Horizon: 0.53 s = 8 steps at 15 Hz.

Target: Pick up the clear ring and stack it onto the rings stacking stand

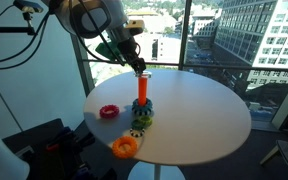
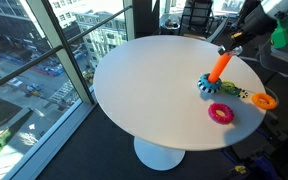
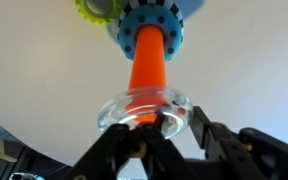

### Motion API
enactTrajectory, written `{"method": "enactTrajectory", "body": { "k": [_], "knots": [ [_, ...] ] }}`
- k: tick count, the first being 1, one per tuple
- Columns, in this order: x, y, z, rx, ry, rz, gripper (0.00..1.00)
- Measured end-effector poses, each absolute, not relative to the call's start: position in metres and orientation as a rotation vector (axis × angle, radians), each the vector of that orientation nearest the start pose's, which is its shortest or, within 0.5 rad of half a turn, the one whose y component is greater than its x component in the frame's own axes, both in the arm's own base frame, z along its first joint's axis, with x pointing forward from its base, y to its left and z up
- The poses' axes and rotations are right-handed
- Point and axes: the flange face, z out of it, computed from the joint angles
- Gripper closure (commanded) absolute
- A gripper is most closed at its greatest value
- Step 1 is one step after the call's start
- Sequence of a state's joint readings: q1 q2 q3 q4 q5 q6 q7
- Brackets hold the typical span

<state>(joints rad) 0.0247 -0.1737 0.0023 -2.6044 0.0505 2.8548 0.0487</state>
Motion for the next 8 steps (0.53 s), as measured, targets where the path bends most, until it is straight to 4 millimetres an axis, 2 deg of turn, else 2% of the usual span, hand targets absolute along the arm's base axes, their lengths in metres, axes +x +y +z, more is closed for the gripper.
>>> {"method": "enactTrajectory", "body": {
  "k": [6, 7, 8],
  "knots": [
    [0.451, 0.009, 0.361, -3.005, 0.170, -0.645, 0.91],
    [0.449, 0.009, 0.361, -3.002, 0.179, -0.644, 0.82],
    [0.446, 0.009, 0.360, -3.000, 0.190, -0.642, 0.46]
  ]
}}
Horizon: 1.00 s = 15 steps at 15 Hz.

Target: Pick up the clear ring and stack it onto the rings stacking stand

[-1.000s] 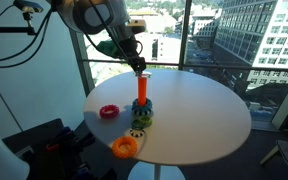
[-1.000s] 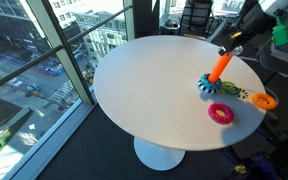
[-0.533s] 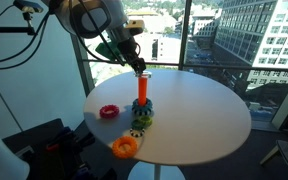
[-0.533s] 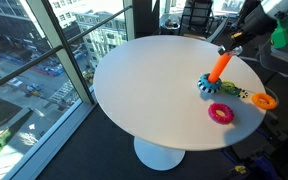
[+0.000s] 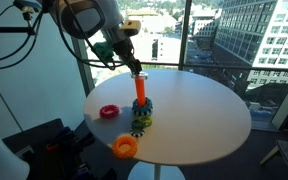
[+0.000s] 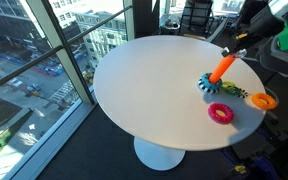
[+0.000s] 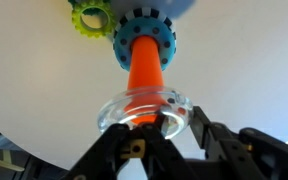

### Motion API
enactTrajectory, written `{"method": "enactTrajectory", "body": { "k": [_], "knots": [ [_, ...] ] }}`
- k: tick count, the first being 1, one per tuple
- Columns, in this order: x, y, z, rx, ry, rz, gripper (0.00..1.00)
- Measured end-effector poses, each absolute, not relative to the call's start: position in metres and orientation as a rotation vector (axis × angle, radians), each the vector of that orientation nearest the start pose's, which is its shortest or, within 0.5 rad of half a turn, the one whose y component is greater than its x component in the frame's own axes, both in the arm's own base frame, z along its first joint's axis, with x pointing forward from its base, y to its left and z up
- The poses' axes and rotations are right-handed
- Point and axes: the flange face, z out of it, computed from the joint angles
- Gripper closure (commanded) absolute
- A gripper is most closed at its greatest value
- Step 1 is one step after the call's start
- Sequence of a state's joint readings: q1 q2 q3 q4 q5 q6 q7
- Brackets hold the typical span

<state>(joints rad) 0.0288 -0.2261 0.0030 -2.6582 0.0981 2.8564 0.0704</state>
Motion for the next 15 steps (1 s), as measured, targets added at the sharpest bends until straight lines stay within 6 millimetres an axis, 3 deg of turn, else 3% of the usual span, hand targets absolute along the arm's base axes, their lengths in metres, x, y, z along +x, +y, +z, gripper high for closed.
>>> {"method": "enactTrajectory", "body": {
  "k": [1, 7, 11, 15],
  "knots": [
    [0.444, 0.009, 0.361, -2.998, 0.200, -0.643, 0.45],
    [0.438, 0.006, 0.361, -2.991, 0.242, -0.642, 0.01],
    [0.435, 0.006, 0.356, -2.996, 0.245, -0.622, 0.00],
    [0.431, 0.017, 0.351, -3.006, 0.206, -0.465, 0.00]
  ]
}}
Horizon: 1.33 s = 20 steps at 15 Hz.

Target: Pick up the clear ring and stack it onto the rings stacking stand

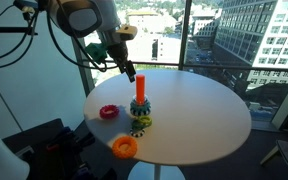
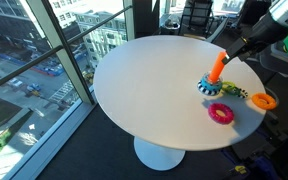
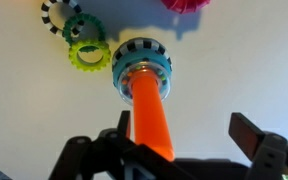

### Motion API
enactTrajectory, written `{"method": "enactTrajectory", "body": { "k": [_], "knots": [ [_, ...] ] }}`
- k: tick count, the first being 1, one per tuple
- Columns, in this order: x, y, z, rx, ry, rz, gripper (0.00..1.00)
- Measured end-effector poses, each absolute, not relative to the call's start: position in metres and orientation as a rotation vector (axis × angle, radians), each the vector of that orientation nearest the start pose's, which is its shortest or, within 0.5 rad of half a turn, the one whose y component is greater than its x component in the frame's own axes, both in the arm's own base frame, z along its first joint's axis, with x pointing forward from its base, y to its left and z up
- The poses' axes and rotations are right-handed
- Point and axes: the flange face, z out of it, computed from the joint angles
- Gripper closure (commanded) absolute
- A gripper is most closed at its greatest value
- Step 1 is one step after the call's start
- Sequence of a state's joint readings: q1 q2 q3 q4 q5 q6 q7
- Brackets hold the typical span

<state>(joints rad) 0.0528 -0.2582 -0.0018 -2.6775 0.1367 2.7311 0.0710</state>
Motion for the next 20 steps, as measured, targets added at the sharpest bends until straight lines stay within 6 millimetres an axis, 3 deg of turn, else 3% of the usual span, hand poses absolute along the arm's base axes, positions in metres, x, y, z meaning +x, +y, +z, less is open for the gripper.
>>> {"method": "enactTrajectory", "body": {
  "k": [5, 11, 20],
  "knots": [
    [0.429, 0.024, 0.360, -3.023, 0.138, -0.189, 0.00],
    [0.431, 0.028, 0.389, -3.034, 0.080, 0.131, 0.00],
    [0.431, 0.039, 0.466, -3.127, 0.043, 0.127, 0.00]
  ]
}}
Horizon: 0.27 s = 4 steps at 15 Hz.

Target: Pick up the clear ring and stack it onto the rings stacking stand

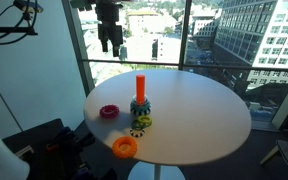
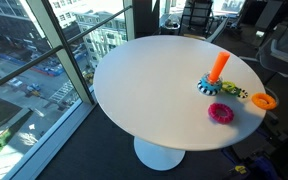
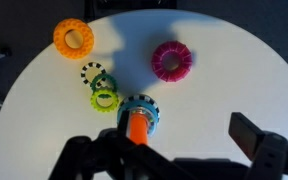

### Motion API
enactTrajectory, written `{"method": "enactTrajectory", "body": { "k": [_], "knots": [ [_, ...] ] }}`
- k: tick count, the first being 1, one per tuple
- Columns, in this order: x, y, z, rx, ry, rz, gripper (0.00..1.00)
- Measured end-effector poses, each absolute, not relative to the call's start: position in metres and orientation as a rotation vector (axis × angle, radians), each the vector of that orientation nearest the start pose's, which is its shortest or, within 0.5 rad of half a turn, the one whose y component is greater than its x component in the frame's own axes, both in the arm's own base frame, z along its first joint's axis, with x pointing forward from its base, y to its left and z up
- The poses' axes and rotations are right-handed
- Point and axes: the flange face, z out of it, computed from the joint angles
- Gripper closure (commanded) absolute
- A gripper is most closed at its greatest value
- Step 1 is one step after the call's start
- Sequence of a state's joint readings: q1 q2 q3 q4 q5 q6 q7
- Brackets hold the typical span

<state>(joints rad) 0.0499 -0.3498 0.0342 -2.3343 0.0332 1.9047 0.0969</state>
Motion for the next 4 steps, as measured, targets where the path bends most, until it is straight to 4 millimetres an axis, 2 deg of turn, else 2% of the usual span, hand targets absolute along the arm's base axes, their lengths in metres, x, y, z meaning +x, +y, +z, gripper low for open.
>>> {"method": "enactTrajectory", "body": {
  "k": [4],
  "knots": [
    [0.4297, 0.0476, 0.4784, -3.140, 0.038, 0.111, 0.00]
  ]
}}
